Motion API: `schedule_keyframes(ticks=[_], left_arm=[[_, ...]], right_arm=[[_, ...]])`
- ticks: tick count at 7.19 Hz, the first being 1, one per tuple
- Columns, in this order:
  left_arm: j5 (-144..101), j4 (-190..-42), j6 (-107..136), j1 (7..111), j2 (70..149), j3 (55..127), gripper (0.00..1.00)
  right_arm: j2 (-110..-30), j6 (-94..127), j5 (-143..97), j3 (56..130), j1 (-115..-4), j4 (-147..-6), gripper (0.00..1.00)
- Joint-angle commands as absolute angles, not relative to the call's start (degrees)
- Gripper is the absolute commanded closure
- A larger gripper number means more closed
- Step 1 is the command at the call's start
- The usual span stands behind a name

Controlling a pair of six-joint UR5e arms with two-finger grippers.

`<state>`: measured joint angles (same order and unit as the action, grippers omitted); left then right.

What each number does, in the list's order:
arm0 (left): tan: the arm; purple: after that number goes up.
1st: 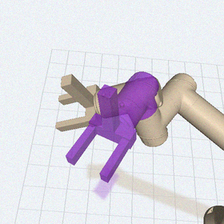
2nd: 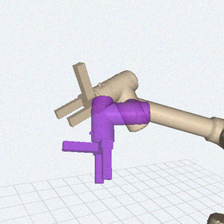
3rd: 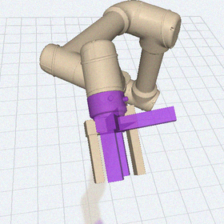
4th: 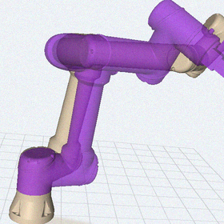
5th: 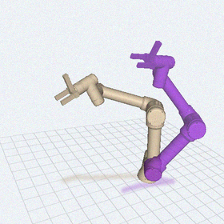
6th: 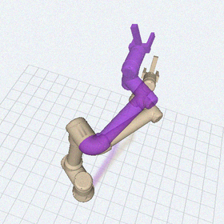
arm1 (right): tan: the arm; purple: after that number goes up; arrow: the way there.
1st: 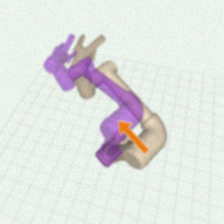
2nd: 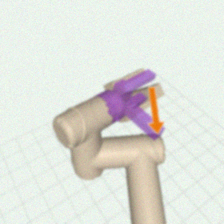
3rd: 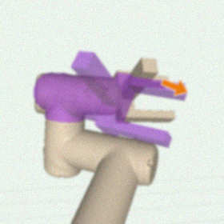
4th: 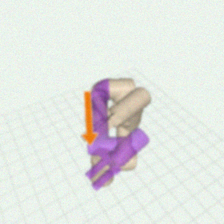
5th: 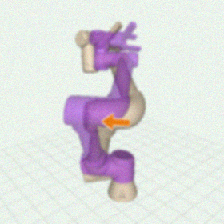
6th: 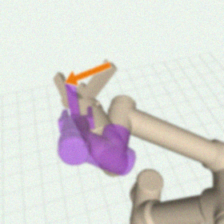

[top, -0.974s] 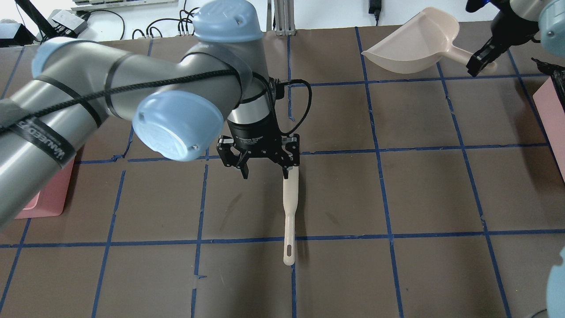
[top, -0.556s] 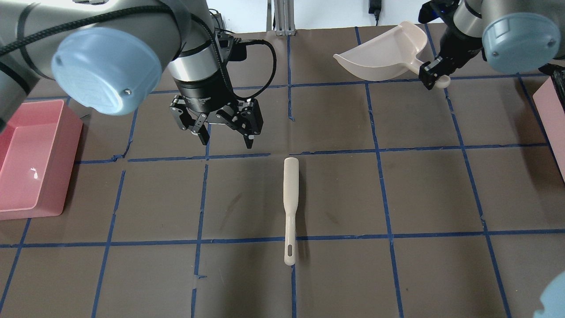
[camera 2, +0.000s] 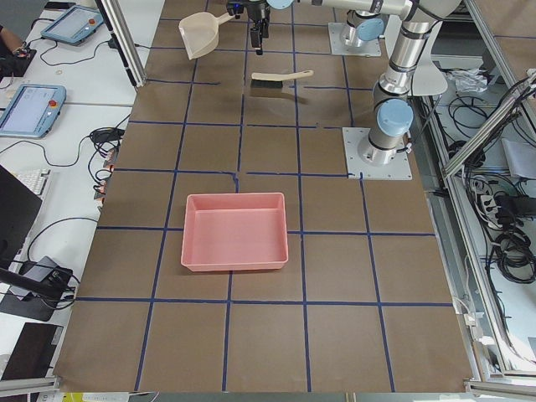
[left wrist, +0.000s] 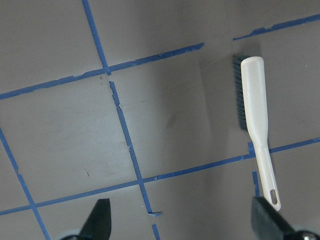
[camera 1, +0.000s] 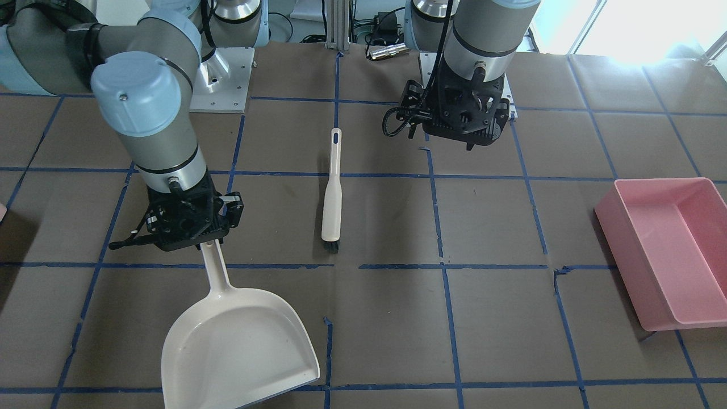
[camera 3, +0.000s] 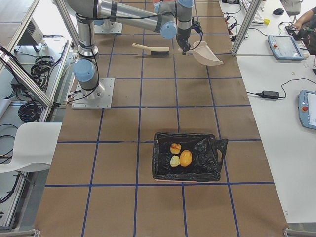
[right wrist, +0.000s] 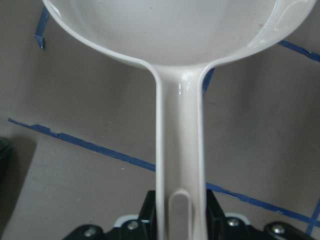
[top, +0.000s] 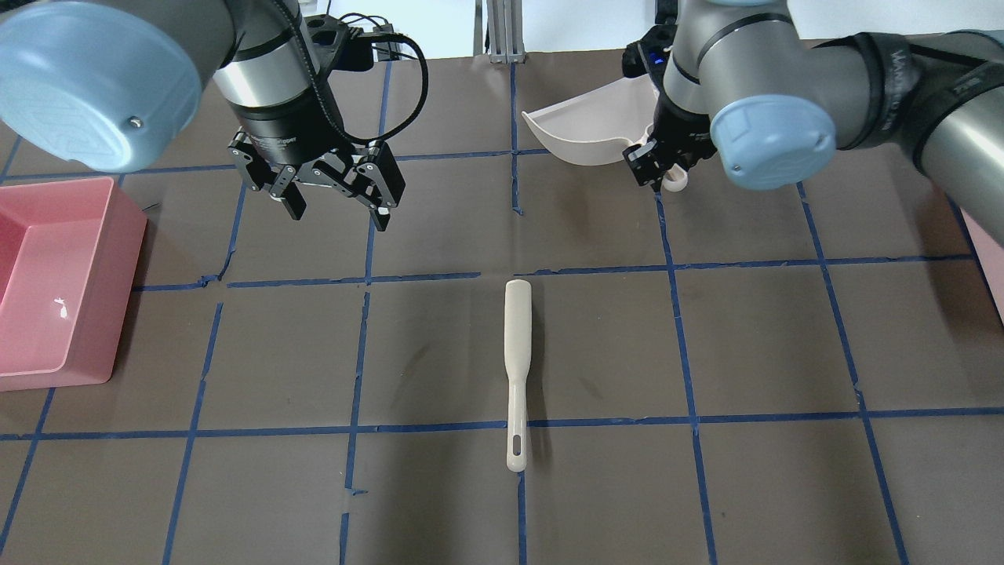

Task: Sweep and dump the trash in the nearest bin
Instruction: 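Lower the dustpan onto the table beside the brush with the right gripper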

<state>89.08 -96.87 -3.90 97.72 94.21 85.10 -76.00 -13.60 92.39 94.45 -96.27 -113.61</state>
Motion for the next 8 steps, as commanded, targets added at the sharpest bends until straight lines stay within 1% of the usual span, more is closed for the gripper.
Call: schedule_keyframes(ticks=[1,4,5,7,8], left_arm=[[89.1,-96.0,-4.1,95.8,94.0,84.9,0.00],[89.0,-96.0,-4.0,95.5,94.0,84.7,0.00],[88.9,-96.0,-4.0,95.7,94.0,84.6,0.00],[88.5,-96.5,-4.1,95.8,91.8,85.4,0.00],[89.5,-96.6,-5.4,95.5,91.8,84.6,0.00]], right_arm=[[-75.0,-5.1,92.7,95.4,-100.9,-115.0,1.00],[-70.6,2.0,92.6,95.1,-107.8,-118.2,1.00],[-69.0,2.3,92.9,95.0,-108.0,-123.0,1.00],[-67.8,5.6,92.5,95.3,-109.1,-124.2,1.00],[-67.4,7.4,92.1,95.1,-109.2,-124.1,1.00]])
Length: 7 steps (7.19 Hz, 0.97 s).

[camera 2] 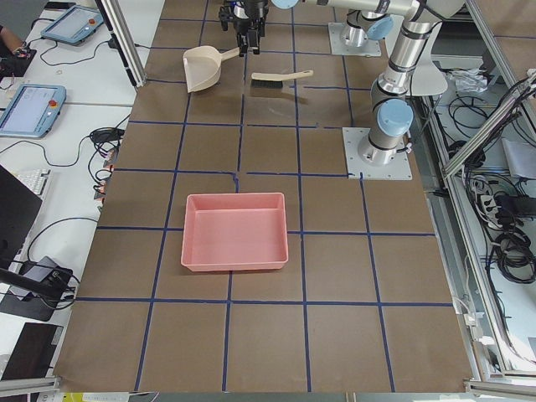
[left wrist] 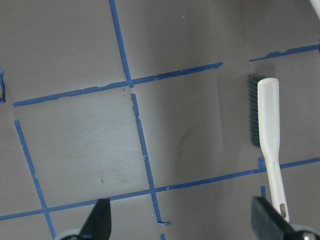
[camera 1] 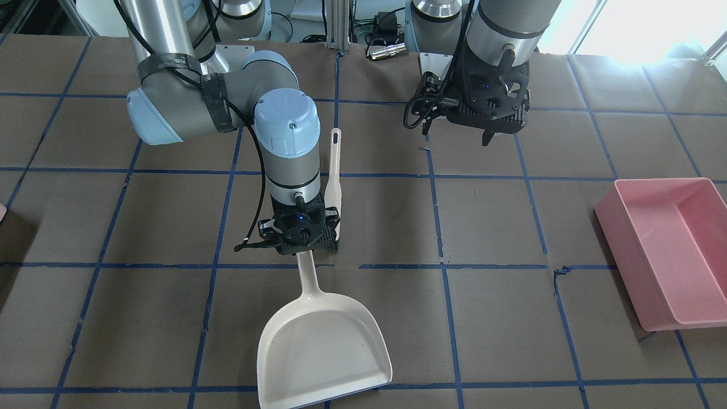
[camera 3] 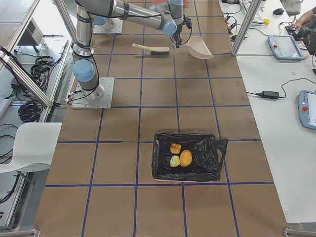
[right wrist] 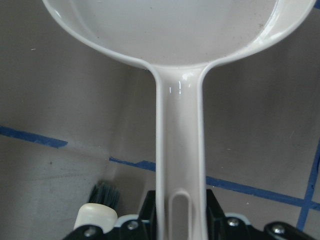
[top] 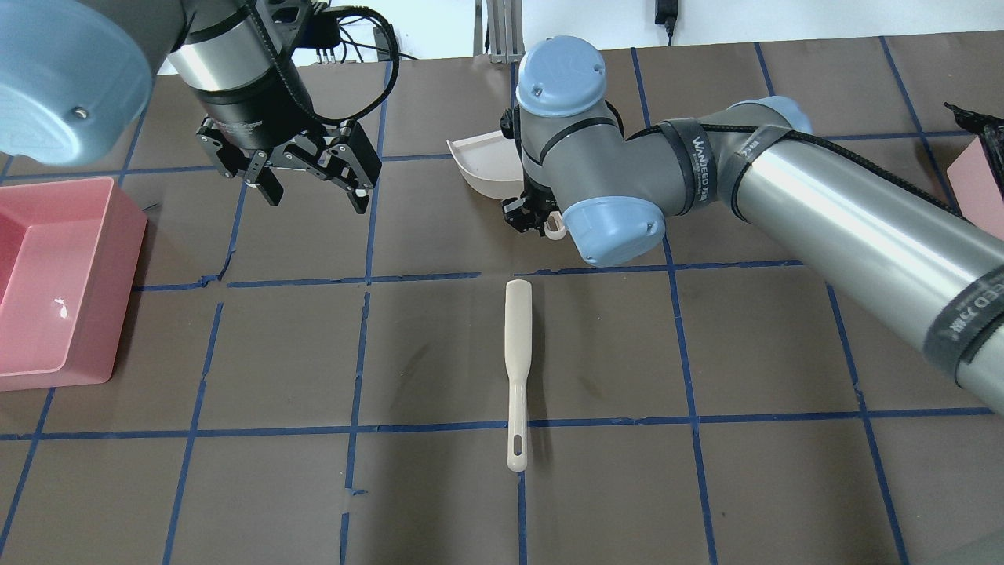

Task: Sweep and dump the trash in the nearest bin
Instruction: 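Lower the dustpan onto the table beside the brush with the right gripper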

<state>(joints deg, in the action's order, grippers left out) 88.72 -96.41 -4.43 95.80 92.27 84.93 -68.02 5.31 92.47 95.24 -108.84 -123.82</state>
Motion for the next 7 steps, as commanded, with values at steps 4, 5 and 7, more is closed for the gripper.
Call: schedule_keyframes(ticks=[4,5,7], left_arm=[[89.6,-95.5,-4.9,95.8,90.9,85.7,0.00],[89.6,-94.3,-5.0,95.6,90.4,86.2,0.00],[89.7,-94.2,-5.4,95.7,90.4,86.3,0.00]], right_arm=[[-66.2,9.7,89.7,94.7,-109.9,-124.4,1.00],[-65.7,9.8,89.7,94.7,-110.5,-124.4,1.00],[-65.3,9.8,89.6,94.7,-110.6,-125.3,0.89]])
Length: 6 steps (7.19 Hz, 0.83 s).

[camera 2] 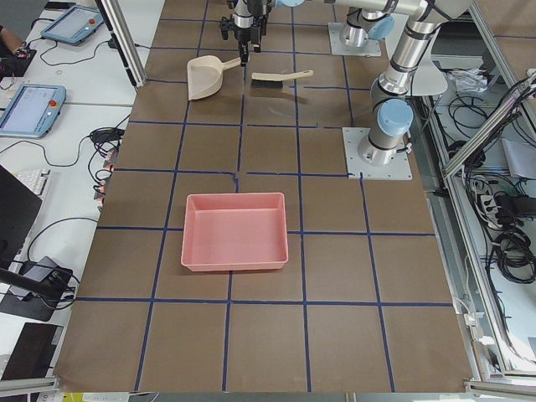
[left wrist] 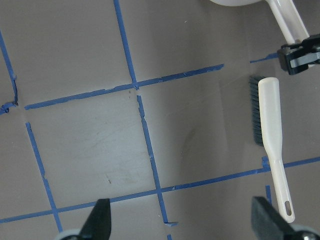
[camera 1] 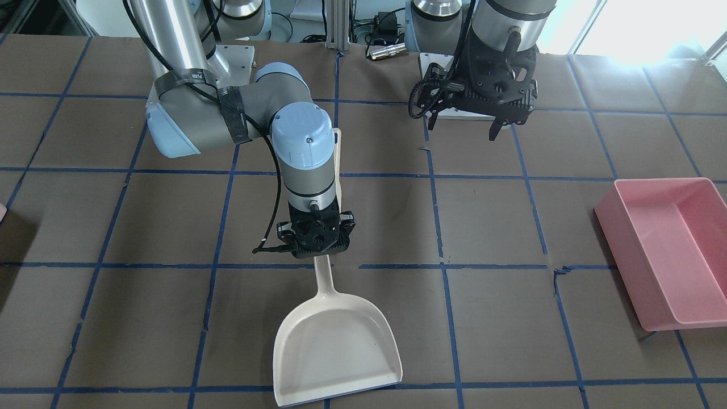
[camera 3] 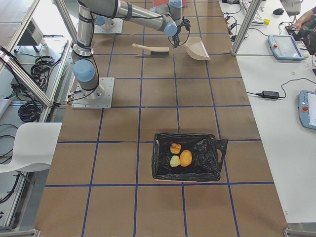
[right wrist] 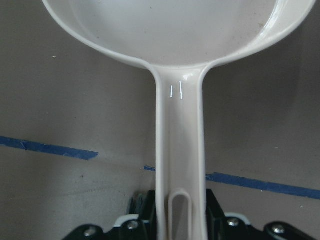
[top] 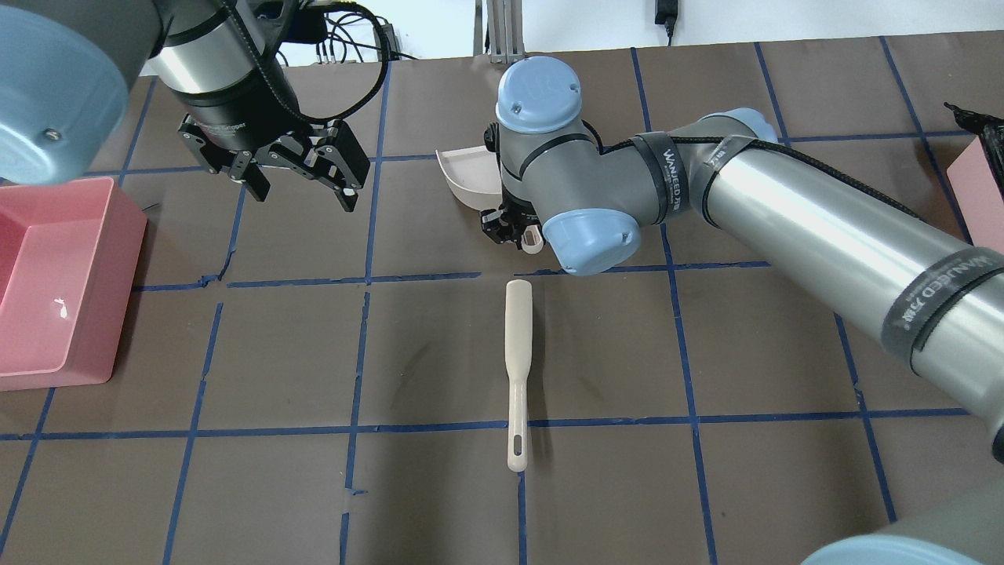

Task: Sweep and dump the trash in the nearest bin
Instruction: 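Lower the dustpan onto the table beside the brush with the right gripper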

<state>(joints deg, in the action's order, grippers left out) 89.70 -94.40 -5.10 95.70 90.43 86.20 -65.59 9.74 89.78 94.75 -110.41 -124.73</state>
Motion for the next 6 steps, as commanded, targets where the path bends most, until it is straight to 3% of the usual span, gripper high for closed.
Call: schedule_keyframes(ticks=[1,4,5,6], left_arm=[[89.6,-93.3,-5.9,95.6,90.4,86.2,0.00],[89.6,-91.7,-5.1,95.5,90.4,86.2,0.00],[89.6,-91.7,-4.7,95.5,90.4,86.2,0.00],[89.7,-90.3,-4.7,95.2,90.4,86.3,0.00]], right_arm=[[-65.2,10.3,89.6,94.8,-110.6,-125.3,0.82],[-64.8,10.4,89.8,94.8,-110.5,-125.3,0.34],[-64.8,10.3,90.2,94.7,-110.2,-125.3,0.22],[-65.0,9.5,90.4,94.7,-109.5,-125.3,0.17]])
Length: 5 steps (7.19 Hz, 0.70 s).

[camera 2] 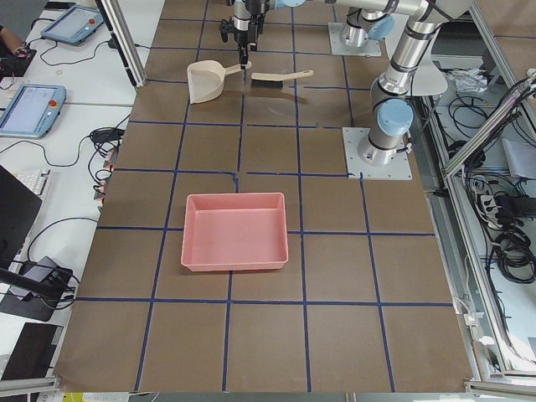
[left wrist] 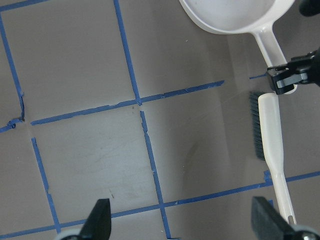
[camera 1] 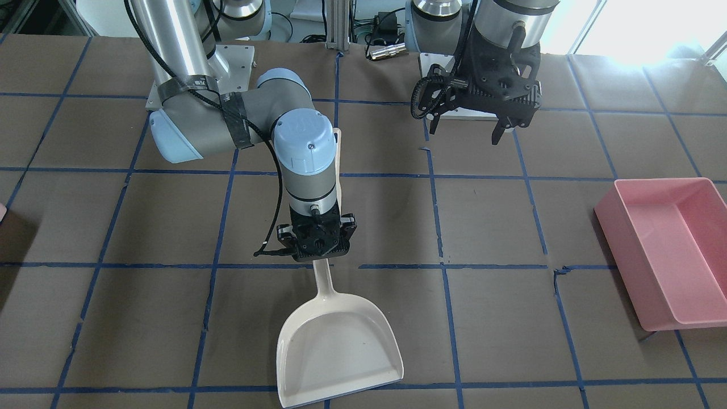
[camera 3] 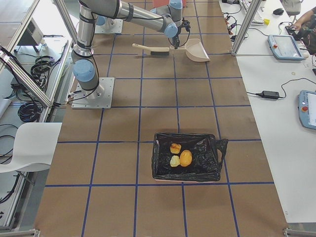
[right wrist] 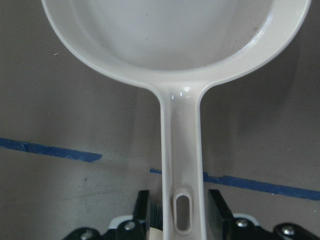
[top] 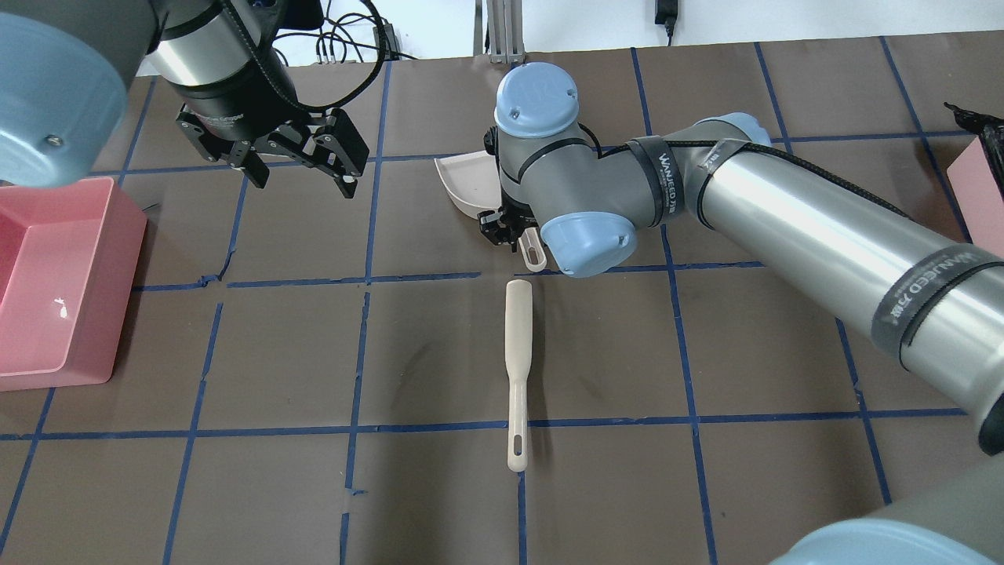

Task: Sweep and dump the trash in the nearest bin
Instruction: 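Lower the dustpan onto the table beside the brush with the right gripper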

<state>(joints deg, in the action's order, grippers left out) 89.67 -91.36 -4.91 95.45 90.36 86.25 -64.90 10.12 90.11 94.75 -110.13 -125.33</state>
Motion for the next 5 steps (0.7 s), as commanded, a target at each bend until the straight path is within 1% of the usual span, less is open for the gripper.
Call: schedule_keyframes(ticks=[1,3,5], left_arm=[[89.7,-89.2,-4.7,95.0,90.4,86.3,0.00],[89.5,-89.2,-4.6,95.0,90.4,86.4,0.00],[89.5,-89.3,-4.7,95.0,90.4,86.4,0.00]], right_arm=[[-65.1,9.1,90.4,93.6,-108.9,-124.9,0.14],[-65.8,6.4,90.6,89.1,-106.6,-118.9,0.07],[-70.9,4.6,90.4,87.9,-103.5,-110.7,0.01]])
